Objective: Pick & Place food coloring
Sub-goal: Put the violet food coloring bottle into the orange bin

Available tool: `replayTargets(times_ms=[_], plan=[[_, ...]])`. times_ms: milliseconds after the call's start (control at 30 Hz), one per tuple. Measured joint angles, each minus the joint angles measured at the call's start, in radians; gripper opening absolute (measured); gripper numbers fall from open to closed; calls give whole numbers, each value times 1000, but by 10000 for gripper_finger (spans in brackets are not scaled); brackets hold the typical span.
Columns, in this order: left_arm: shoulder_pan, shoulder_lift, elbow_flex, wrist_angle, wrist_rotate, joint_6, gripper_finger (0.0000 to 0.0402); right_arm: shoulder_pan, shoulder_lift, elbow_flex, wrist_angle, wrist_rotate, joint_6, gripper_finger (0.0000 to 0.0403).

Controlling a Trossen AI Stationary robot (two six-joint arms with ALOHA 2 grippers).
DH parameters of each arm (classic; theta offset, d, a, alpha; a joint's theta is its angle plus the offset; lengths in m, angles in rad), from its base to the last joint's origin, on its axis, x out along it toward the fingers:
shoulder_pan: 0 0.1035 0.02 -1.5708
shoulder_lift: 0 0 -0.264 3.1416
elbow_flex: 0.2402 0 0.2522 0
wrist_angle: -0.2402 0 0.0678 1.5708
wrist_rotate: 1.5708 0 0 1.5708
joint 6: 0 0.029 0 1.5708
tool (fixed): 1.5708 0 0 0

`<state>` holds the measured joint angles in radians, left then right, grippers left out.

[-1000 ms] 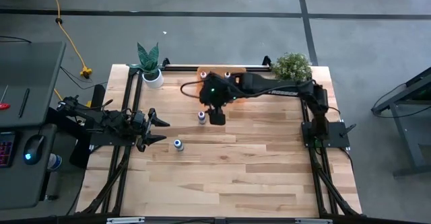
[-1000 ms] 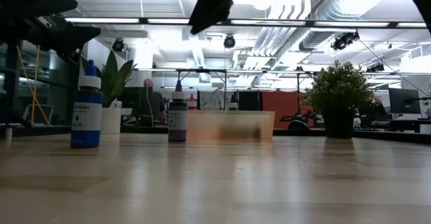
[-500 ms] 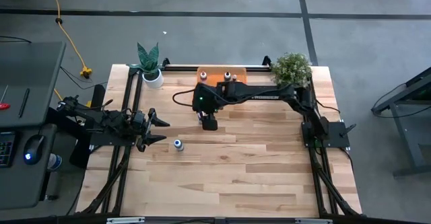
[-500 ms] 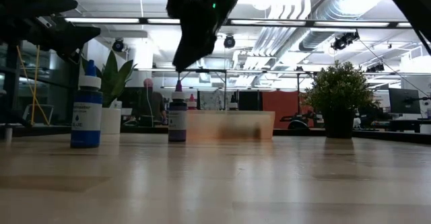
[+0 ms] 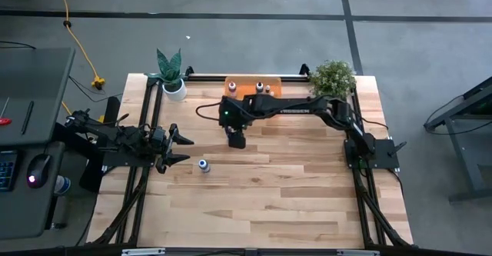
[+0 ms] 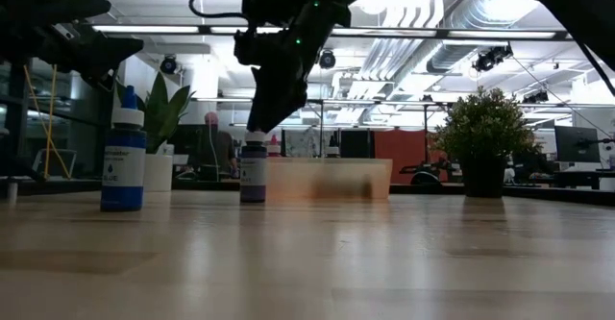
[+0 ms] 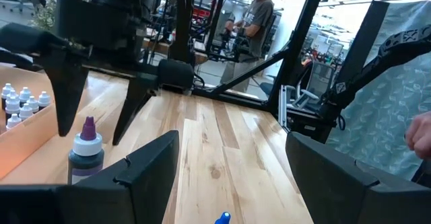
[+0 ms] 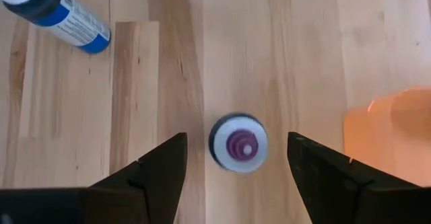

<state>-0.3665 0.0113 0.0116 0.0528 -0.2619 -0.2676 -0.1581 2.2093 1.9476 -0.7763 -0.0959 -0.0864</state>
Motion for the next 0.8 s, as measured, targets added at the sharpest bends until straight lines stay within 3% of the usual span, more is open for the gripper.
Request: replayTargets(times_ms=[400,800], plan=[[0,0,0,0,0,0,271,2,20,0,15,11,3,230],[0,0,0,0,0,0,271,2,19,0,18,12,7,149]])
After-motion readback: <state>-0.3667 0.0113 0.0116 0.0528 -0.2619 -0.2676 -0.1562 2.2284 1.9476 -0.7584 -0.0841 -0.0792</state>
